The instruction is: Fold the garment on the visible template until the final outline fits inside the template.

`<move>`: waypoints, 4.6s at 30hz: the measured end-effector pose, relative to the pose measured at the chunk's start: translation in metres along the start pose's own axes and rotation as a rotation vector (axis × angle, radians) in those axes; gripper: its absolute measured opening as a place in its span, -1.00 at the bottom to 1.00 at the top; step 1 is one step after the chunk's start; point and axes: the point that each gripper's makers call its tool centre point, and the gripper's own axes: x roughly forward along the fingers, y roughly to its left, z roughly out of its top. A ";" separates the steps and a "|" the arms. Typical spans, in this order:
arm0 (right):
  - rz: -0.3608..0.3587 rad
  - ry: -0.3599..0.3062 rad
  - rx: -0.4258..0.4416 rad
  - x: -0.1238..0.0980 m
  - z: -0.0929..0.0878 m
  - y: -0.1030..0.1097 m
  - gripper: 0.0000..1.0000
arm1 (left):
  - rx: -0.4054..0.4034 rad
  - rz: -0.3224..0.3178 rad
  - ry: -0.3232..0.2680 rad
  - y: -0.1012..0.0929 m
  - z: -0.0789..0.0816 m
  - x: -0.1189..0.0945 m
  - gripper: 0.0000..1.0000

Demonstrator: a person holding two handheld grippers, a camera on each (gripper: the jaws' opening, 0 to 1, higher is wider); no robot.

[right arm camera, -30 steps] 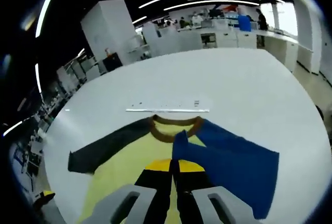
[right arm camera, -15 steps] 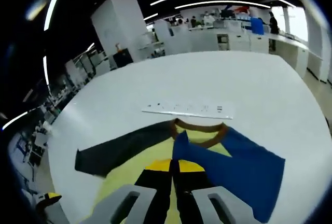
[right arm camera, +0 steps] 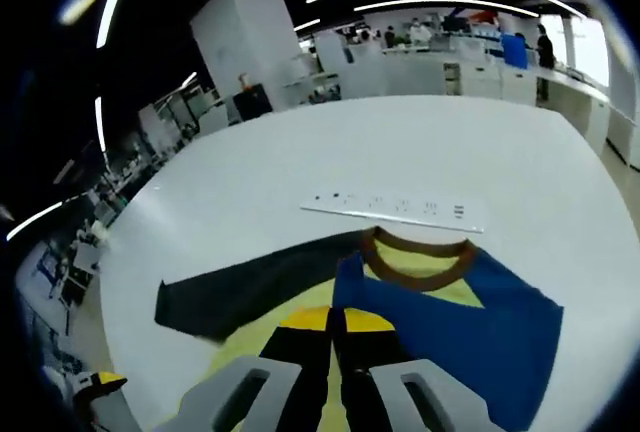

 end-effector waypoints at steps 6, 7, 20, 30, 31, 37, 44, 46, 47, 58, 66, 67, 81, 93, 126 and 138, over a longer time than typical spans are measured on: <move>0.017 0.006 -0.023 0.007 0.007 0.010 -1.00 | -0.027 -0.008 -0.030 -0.003 0.003 -0.003 0.97; 0.022 0.006 -0.019 0.009 0.008 0.013 -1.00 | -0.027 -0.005 -0.030 -0.002 0.002 -0.004 0.97; 0.095 0.035 -0.064 0.021 0.000 0.048 -1.00 | -0.033 -0.012 -0.019 -0.001 -0.001 -0.003 0.95; 0.139 0.070 -0.094 0.032 -0.012 0.069 -1.00 | -0.045 -0.018 -0.019 0.000 -0.004 -0.003 0.95; 0.140 0.083 -0.099 0.034 -0.017 0.070 -1.00 | -0.047 -0.019 -0.022 0.000 -0.004 -0.003 0.95; 0.125 0.097 -0.092 0.045 -0.031 0.070 -1.00 | -0.057 -0.016 -0.031 0.000 -0.003 -0.004 0.95; 0.100 0.097 -0.065 0.061 -0.041 0.069 -1.00 | -0.048 -0.026 -0.026 0.000 -0.005 -0.007 0.96; 0.109 0.110 -0.068 0.064 -0.046 0.071 -1.00 | -0.042 -0.029 -0.031 0.002 -0.002 -0.008 0.97; 0.120 0.127 -0.060 0.064 -0.050 0.073 -1.00 | -0.043 -0.031 -0.041 0.001 0.001 -0.009 0.97; 0.207 0.082 -0.021 0.058 -0.039 0.082 -0.95 | -0.053 -0.030 -0.054 -0.003 0.001 -0.009 0.95; 0.173 0.105 -0.075 0.051 -0.052 0.062 -0.67 | -0.045 -0.018 -0.068 -0.001 0.007 -0.011 0.98; 0.157 0.098 -0.116 0.048 -0.054 0.057 -0.59 | -0.043 -0.017 -0.070 -0.001 0.008 -0.010 0.98; 0.105 0.063 -0.205 0.002 -0.053 -0.001 0.29 | -0.017 -0.012 -0.065 -0.005 0.014 0.001 0.98; 0.104 0.079 -0.183 -0.030 -0.061 -0.048 0.26 | -0.007 -0.033 -0.056 -0.011 0.014 0.005 0.98; -0.053 0.075 -0.078 -0.084 -0.113 -0.153 -0.71 | 0.015 -0.046 -0.016 -0.015 0.006 0.009 0.98; -0.076 0.127 -0.078 -0.075 -0.135 -0.162 -0.78 | 0.007 -0.035 -0.002 -0.014 0.002 0.007 0.98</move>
